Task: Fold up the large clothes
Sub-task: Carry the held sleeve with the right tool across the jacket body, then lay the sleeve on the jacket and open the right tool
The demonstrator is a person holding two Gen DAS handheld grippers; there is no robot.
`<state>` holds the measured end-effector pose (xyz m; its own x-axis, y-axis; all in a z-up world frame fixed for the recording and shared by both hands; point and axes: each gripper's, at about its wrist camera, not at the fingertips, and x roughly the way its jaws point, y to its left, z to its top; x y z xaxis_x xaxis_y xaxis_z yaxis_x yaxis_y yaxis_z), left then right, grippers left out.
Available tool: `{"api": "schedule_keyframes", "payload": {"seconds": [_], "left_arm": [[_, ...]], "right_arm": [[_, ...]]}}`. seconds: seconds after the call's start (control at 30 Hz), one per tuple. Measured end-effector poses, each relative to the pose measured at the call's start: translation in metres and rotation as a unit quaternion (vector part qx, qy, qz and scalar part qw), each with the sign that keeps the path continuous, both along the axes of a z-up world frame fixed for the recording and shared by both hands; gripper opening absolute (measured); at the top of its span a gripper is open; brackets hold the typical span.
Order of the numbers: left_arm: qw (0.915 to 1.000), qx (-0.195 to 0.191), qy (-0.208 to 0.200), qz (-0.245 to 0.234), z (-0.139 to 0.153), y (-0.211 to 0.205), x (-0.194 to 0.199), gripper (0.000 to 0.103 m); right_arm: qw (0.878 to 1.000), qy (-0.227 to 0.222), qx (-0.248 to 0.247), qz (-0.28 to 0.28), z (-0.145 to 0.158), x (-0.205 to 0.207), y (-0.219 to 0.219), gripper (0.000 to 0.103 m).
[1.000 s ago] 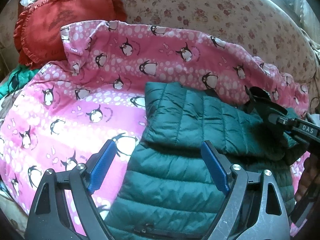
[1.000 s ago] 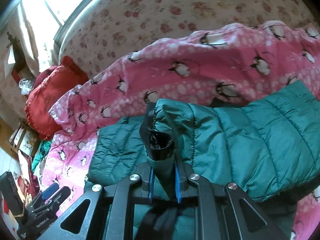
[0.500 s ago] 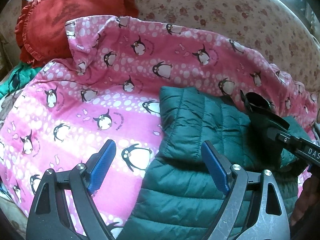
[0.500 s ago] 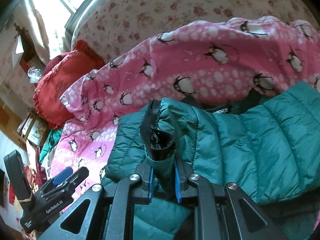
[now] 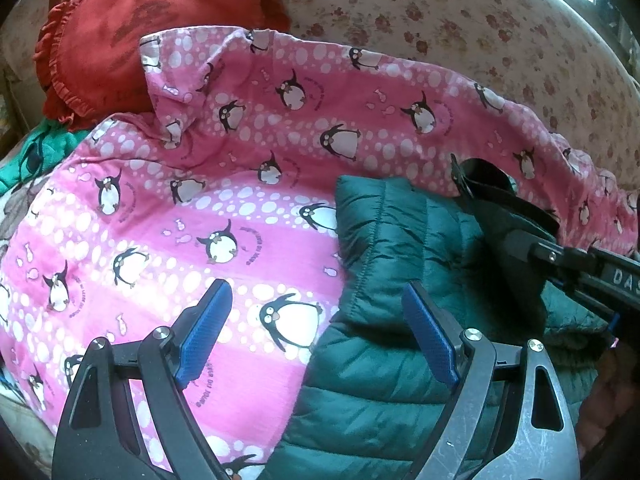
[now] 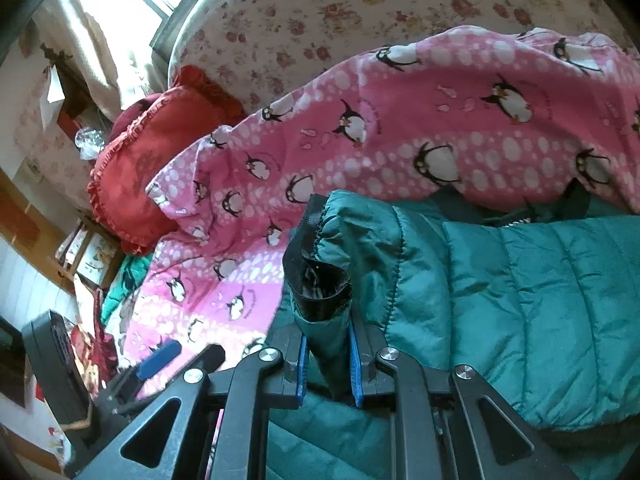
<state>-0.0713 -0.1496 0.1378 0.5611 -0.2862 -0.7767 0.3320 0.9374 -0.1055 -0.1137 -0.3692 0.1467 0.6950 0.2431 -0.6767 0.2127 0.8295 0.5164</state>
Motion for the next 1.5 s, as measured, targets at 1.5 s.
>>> {"api": "schedule_keyframes", "payload": {"seconds": [1.5], "left_arm": [[0.9999,0.008,0.007,-0.002,-0.003,-0.008,-0.023,0.087]], "right_arm": [[0.999,0.022,0.026,-0.020,-0.011,-0.042,-0.018,0.053]]}}
